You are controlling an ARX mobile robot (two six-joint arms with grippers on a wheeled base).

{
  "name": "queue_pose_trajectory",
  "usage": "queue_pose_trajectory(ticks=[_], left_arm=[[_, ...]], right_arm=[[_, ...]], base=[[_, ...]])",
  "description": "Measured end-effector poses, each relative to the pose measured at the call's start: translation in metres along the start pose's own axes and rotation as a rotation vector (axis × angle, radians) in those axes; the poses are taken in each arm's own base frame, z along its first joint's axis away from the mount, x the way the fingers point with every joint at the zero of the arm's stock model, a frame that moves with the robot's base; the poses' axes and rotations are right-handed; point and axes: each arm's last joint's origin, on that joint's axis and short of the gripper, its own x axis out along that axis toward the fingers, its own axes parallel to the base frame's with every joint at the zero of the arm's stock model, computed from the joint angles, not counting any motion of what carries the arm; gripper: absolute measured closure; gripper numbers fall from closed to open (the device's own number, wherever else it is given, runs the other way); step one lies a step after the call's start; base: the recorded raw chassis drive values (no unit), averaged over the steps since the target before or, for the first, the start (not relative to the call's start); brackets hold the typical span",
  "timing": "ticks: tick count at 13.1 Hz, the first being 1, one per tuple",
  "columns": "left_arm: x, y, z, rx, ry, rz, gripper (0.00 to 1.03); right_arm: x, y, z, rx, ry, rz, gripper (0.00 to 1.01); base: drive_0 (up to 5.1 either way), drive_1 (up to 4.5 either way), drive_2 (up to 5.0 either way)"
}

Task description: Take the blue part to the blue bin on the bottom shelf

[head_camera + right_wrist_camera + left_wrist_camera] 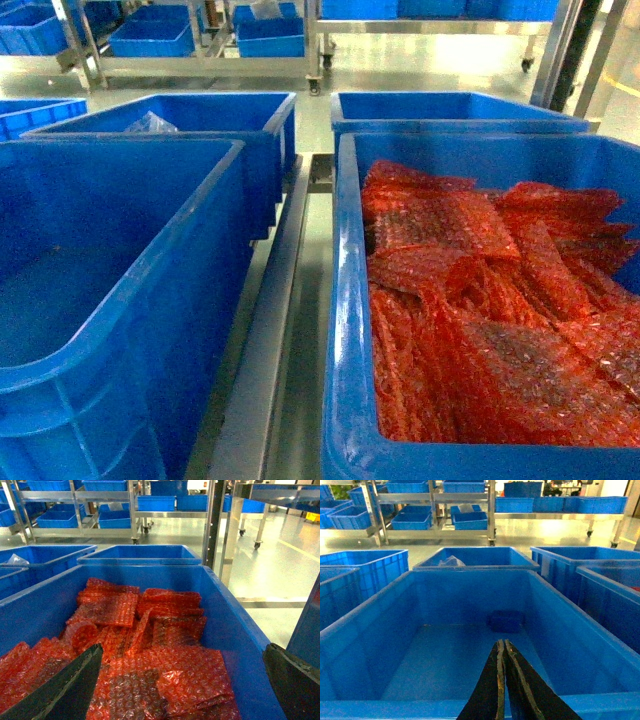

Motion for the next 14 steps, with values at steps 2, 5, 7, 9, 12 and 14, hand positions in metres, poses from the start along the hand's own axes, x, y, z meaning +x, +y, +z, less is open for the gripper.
queue_pose_trajectory(ticks=[2, 5, 7, 9, 12, 14], left_arm=[[0.0, 0.0, 0.0, 0.0, 0.0, 0.0, 0.97], [0.0, 0.0, 0.0, 0.0, 0.0, 0.0, 0.55], [0.0, 0.0, 0.0, 0.0, 0.0, 0.0, 0.28], [0.0, 0.0, 0.0, 0.0, 0.0, 0.0, 0.03], [0.0, 0.0, 0.0, 0.002, 0.0, 0.0, 0.05], [0.0, 0.0, 0.0, 0.002, 0.0, 0.0, 0.05]], right_arm=[[0.0, 0.0, 0.0, 0.0, 0.0, 0.0, 0.03], [0.0, 0.0, 0.0, 0.0, 0.0, 0.0, 0.03], [0.0, 0.0, 0.0, 0.0, 0.0, 0.0, 0.03], [0.0, 0.0, 0.0, 0.0, 0.0, 0.0, 0.03], [0.0, 0.0, 0.0, 0.0, 0.0, 0.0, 0.03], [0.0, 0.0, 0.0, 0.0, 0.0, 0.0, 0.03]], base=[[0.0, 0.0, 0.0], [0.0, 0.0, 0.0], [0.0, 0.0, 0.0], [0.0, 0.0, 0.0], [0.0, 0.0, 0.0], [0.0, 0.0, 0.0]])
